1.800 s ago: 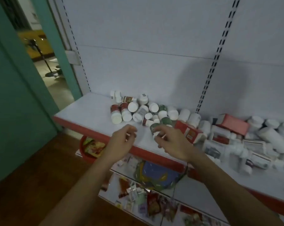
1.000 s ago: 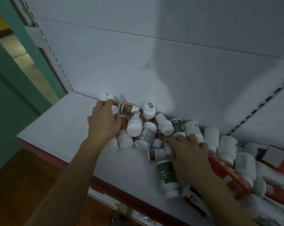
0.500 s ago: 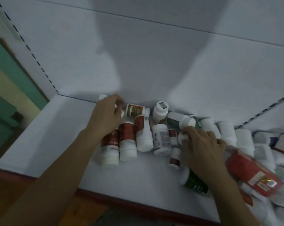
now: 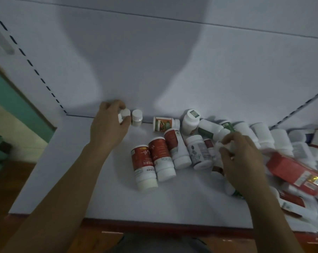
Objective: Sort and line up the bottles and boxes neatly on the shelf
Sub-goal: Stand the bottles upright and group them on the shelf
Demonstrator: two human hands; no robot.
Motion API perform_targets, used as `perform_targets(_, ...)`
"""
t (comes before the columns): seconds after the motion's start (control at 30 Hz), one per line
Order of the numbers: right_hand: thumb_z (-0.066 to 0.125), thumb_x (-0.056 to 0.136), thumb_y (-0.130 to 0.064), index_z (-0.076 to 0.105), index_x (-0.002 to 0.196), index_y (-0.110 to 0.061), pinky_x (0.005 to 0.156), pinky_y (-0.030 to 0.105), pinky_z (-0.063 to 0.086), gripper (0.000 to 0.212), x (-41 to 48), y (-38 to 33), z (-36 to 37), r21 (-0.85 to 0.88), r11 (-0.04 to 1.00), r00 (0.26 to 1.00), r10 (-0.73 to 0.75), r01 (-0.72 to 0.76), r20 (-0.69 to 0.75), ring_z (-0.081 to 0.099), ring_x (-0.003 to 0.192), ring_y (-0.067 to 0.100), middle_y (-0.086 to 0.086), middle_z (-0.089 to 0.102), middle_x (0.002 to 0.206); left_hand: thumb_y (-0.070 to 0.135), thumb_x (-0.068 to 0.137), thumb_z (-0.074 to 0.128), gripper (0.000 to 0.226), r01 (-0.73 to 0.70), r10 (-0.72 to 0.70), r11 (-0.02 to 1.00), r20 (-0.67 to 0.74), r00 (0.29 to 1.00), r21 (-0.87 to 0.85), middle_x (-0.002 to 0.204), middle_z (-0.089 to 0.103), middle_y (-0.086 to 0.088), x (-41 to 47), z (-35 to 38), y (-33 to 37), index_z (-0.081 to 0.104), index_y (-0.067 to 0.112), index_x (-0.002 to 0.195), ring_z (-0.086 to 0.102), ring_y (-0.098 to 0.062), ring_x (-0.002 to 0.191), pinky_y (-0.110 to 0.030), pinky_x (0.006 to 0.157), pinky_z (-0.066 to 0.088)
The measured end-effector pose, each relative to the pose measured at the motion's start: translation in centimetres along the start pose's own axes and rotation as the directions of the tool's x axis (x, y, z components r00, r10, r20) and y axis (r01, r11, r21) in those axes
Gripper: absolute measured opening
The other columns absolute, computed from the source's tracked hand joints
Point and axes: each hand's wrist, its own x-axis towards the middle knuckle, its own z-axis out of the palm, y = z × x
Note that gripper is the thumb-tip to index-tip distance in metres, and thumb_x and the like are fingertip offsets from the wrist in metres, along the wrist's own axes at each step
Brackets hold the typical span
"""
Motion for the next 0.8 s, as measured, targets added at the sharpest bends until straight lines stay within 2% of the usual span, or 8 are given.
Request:
perform_targets(0.1,0.071,0.091,-0.011,0.055,0.109,-0.026,0.055,0.012,0.044,0.027,-0.3,-1.5,-0.4,0.241,0.97,0.998,0.049,-0.037,-0.045,0.06,0.073,0.004,-0.007,0.063,0.093,0.033,0.087,0.077,0.045,0.013,-0.016,0.996,-0.035,0.999,-0.092,0.118,0.054,-0.007,-0.4,-0.8,0.4,0.055,0.024,0.125,0.06,-0.026,0.096,-0.033,0.078,0.045)
perform_targets(0.23,0.08,0.083,-0.009,0.062,0.118,-0.024,0.061,0.02,0.054,0.042,-0.9,-2.9,0.4,0.438,0.895,0.996,0.081,-0.084,0.026,0.064,0.078,0.009,-0.015,0.067,0.096,0.038,0.068,0.092,0.067,0.041,-0.065,0.894,-0.037,0.997,-0.446,0.099,0.066,0.001,-2.0,-3.8,2.3,0.052,0.03,0.121,0.064,-0.012,0.087,-0.024,0.078,0.05)
perform_targets(0.43,0.081,0.083,-0.012,0.072,0.108,-0.024,0.062,0.024,0.056,0.029,-1.0,-3.1,1.3,0.601,0.787,0.99,0.092,-0.139,0.108,0.068,0.078,0.017,-0.008,0.074,0.092,0.038,0.092,0.069,0.019,-0.033,-0.02,0.709,-0.067,0.998,-0.704,0.082,0.071,0.008,-5.2,-4.5,5.7,0.06,0.022,0.095,0.068,-0.005,0.075,-0.018,0.069,0.052)
perform_targets(0.57,0.078,0.087,-0.015,0.071,0.112,-0.021,0.062,0.035,0.061,0.027,-1.0,-1.8,-0.5,0.579,0.804,0.99,0.074,-0.131,0.12,0.07,0.082,0.023,-0.004,0.073,0.098,0.03,0.101,0.059,0.013,0.01,-0.003,0.643,0.01,1.0,-0.766,0.068,0.063,0.006,-6.4,-3.5,8.1,0.055,0.023,0.09,0.059,-0.007,0.066,-0.019,0.065,0.047)
perform_targets(0.63,0.078,0.087,-0.014,0.069,0.113,-0.02,0.063,0.029,0.059,0.028,-1.7,-0.4,-2.2,0.521,0.85,0.993,0.02,-0.079,0.118,0.069,0.08,0.017,-0.007,0.072,0.102,0.027,0.095,0.061,0.011,0.132,-0.073,0.494,0.111,0.991,-0.859,0.064,0.058,0.002,-7.2,-2.9,9.7,0.055,0.02,0.088,0.054,-0.013,0.061,-0.024,0.055,0.042)
perform_targets(0.7,0.078,0.087,-0.016,0.068,0.114,-0.021,0.069,0.032,0.06,0.029,-2.6,1.6,-4.0,0.486,0.87,0.993,0.03,-0.083,0.116,0.069,0.083,0.016,-0.009,0.071,0.105,0.026,0.088,0.058,0.011,0.296,-0.107,0.24,0.278,0.955,-0.925,0.066,0.051,-0.004,-8.3,-2.0,11.8,0.055,0.016,0.089,0.048,-0.015,0.057,-0.025,0.047,0.034)
perform_targets(0.73,0.078,0.087,-0.017,0.067,0.114,-0.022,0.071,0.035,0.061,0.029,-3.2,2.8,-5.0,0.48,0.872,0.993,0.055,-0.097,0.102,0.069,0.083,0.017,-0.01,0.071,0.104,0.026,0.084,0.054,0.014,0.358,-0.074,0.137,0.351,0.933,-0.924,0.068,0.049,-0.006,-8.8,-1.3,12.9,0.055,0.014,0.09,0.045,-0.016,0.057,-0.024,0.045,0.031)
perform_targets(0.8,0.079,0.087,-0.016,0.068,0.112,-0.023,0.07,0.036,0.06,0.028,-4.4,5.3,-7.2,0.471,0.874,0.993,0.109,-0.114,0.038,0.069,0.081,0.016,-0.01,0.071,0.102,0.026,0.073,0.054,0.024,0.439,0.045,0.049,0.441,0.896,-0.897,0.069,0.049,-0.008,-9.9,0.1,15.8,0.056,0.012,0.093,0.044,-0.018,0.057,-0.024,0.044,0.027)
